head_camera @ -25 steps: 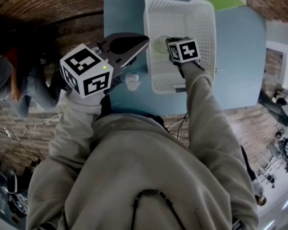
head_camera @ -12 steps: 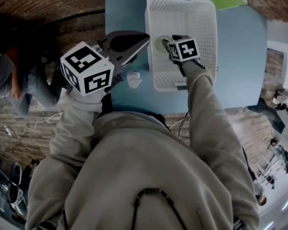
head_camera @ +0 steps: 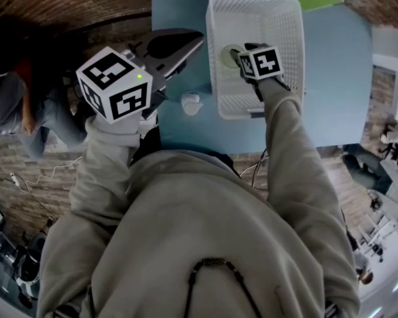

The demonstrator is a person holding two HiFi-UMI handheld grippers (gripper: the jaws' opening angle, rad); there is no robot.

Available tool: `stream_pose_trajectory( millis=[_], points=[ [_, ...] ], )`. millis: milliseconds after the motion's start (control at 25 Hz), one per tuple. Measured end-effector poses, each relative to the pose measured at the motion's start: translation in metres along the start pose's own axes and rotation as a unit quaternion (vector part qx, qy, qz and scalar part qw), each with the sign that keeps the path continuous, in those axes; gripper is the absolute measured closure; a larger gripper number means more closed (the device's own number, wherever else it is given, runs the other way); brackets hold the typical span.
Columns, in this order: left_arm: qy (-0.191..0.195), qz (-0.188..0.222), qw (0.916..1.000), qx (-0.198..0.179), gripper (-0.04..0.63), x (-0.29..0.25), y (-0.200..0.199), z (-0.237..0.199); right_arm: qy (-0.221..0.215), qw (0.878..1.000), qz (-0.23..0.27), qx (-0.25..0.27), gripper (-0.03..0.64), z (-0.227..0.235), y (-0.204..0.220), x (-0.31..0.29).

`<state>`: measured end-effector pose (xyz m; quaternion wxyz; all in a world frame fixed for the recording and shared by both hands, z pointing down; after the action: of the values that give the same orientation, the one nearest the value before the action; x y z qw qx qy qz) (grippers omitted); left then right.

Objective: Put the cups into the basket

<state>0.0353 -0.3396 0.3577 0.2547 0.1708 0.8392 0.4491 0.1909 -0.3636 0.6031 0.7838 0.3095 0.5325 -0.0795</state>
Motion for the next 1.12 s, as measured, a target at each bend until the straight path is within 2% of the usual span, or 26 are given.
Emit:
stream_pose_trajectory(
  millis=[240, 520, 800, 920, 1120],
  points=[
    [0.003, 0.01, 0.9999, -0.008, 0.6, 0.011, -0.009, 0.009, 0.028, 1.0, 0.009, -0.001, 0.425, 0.001, -0.002, 0.02],
    [0.026, 0.014, 0.9993, -0.022, 0.6, 0.023, -0.014, 0.028, 0.063, 0.996, 0.056, -0.008, 0.433, -0.004, -0.012, 0.058],
    [0.051, 0.029, 0.9972, -0.045, 0.6, 0.062, -0.019, 0.061, 0.081, 0.986, 0.139, -0.033, 0.588, -0.039, -0.009, 0.113],
    [0.06, 0.034, 0.9966, -0.046, 0.6, 0.08, -0.019, 0.074, 0.078, 0.984, 0.155, -0.042, 0.603, -0.06, -0.001, 0.125],
    [0.094, 0.034, 0.9939, -0.047, 0.6, 0.104, -0.013, 0.1, 0.058, 0.978, 0.197, -0.036, 0.604, -0.108, 0.002, 0.144]
  ],
)
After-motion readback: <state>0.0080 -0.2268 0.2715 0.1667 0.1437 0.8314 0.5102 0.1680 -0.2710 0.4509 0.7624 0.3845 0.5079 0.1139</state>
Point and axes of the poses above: the fingertips, and each gripper's own axes: x backward along the fingers, z to its right, y out of its underside, the point moved 2 cm from there along x, backward along the fingers, and after that the axes turned 7 degrees about -y, right-handed, at the moved point
